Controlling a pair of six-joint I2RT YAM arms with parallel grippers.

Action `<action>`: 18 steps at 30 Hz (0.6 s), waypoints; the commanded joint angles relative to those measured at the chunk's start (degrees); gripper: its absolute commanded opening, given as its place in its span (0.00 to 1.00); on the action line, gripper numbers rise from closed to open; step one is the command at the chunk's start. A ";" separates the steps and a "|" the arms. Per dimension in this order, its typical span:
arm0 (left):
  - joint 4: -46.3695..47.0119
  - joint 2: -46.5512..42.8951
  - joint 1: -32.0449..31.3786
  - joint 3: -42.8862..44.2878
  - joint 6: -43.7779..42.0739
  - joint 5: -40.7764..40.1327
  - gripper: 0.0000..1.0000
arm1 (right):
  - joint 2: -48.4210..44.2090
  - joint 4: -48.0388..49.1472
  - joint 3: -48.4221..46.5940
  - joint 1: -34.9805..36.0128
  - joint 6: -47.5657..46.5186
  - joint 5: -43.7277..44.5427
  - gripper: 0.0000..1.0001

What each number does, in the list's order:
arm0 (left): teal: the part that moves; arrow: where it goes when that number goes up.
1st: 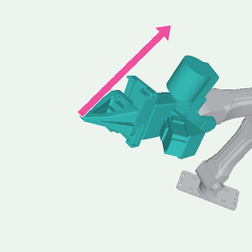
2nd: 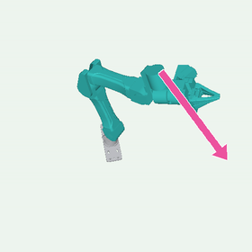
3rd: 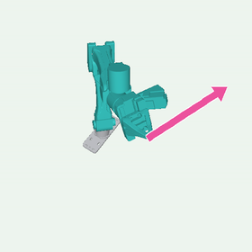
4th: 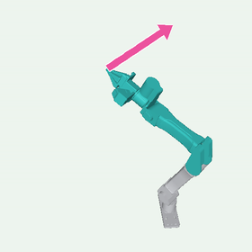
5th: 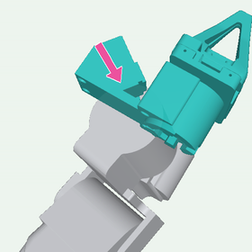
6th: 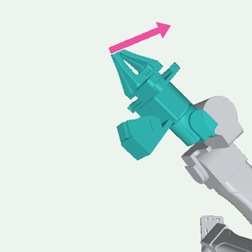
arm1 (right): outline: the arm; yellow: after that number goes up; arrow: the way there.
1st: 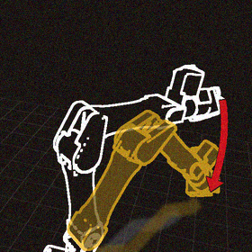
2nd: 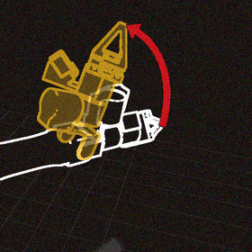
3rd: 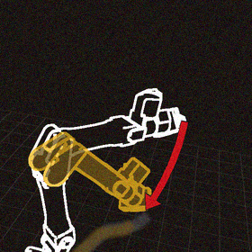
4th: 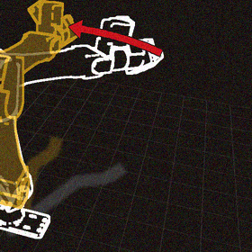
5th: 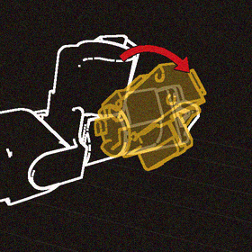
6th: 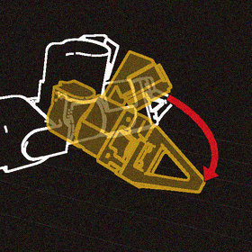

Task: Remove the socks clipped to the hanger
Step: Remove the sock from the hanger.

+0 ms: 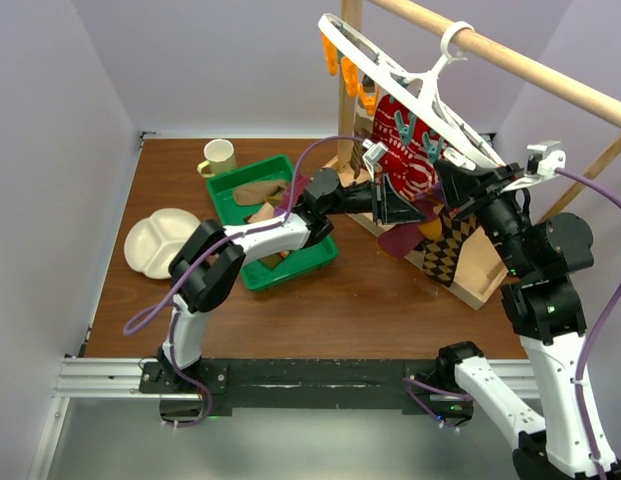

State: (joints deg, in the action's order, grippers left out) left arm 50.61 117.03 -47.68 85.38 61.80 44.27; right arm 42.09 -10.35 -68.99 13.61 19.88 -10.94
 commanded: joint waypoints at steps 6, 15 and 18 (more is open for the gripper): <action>-3.15 -0.76 -2.24 2.85 -2.91 -0.85 0.00 | -4.29 -4.50 -3.16 0.11 -1.07 2.06 0.07; -4.55 0.65 -4.70 4.97 -3.27 -1.29 0.00 | -3.51 -7.58 -8.52 0.11 -1.69 0.92 0.07; -4.64 0.65 -5.23 4.79 -3.27 -1.29 0.00 | -1.75 -7.40 -10.28 0.11 -1.16 -1.27 0.07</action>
State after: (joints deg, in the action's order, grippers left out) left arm 46.09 117.21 -52.34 88.07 59.72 43.20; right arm 38.89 -19.79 -74.74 13.58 19.03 -8.62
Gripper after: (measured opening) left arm 0.043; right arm 0.070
